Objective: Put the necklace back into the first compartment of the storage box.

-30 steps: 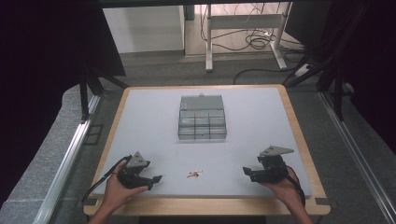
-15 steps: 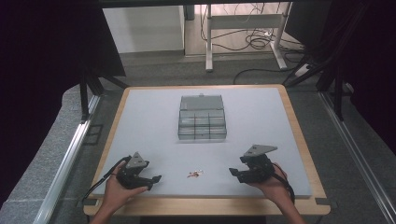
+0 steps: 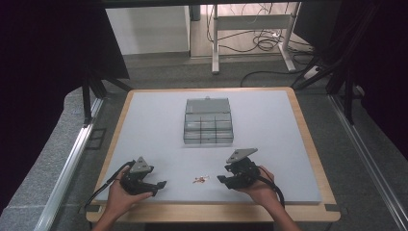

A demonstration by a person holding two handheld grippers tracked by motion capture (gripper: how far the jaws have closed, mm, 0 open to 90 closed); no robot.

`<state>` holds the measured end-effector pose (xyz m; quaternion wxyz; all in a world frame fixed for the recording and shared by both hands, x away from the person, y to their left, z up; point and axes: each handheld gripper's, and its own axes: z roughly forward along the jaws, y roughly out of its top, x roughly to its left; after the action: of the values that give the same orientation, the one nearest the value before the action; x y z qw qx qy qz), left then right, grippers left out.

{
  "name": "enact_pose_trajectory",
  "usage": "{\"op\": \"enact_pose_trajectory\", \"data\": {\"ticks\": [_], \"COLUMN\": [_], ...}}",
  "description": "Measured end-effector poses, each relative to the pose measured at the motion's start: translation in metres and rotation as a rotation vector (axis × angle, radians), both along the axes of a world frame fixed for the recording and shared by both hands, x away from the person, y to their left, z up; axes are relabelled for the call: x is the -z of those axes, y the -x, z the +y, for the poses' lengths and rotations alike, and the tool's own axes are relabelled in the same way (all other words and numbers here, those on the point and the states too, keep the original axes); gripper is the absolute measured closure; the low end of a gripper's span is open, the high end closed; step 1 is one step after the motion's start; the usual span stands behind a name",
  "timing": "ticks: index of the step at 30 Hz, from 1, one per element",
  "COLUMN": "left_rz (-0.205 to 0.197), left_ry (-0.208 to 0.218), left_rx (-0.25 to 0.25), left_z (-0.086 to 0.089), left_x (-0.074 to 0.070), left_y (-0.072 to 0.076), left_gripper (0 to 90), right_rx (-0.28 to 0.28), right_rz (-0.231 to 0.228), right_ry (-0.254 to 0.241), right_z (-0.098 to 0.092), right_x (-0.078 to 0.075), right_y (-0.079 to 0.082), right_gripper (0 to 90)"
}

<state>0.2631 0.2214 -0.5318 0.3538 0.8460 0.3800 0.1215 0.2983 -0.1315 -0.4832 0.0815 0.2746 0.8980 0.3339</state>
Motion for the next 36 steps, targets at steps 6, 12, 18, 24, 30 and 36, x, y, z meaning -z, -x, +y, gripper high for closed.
{"op": "enact_pose_trajectory", "data": {"ticks": [6, 12, 18, 24, 30, 36], "left_rz": [0.002, 0.005, 0.007, 0.009, 0.005, 0.005], "left_ry": [0.000, -0.002, 0.001, 0.001, -0.001, -0.001], "left_rx": [-0.001, 0.004, -0.001, 0.001, 0.006, 0.006], "left_z": [0.000, 0.000, 0.000, 0.000, 0.000, 0.000], "left_x": [0.000, 0.000, 0.000, 0.000, 0.000, 0.000], "left_y": [0.000, -0.001, 0.000, 0.000, 0.000, 0.000], "left_gripper": [22.3, 22.3, 22.3, 22.3, 22.3, 22.3], "right_rx": [-0.042, -0.082, -0.109, -0.121, -0.124, -0.132], "right_rz": [0.008, 0.037, 0.054, 0.070, 0.077, 0.087], "right_ry": [0.012, 0.034, 0.053, 0.082, 0.090, 0.096], "right_z": [0.018, 0.038, 0.051, 0.062, 0.067, 0.071], "right_x": [0.002, 0.011, 0.015, 0.021, 0.025, 0.027], "right_y": [-0.001, -0.005, -0.009, -0.011, -0.013, -0.014], "right_gripper": [52.0, 55.1, 59.1, 61.0, 61.7, 63.0]}}
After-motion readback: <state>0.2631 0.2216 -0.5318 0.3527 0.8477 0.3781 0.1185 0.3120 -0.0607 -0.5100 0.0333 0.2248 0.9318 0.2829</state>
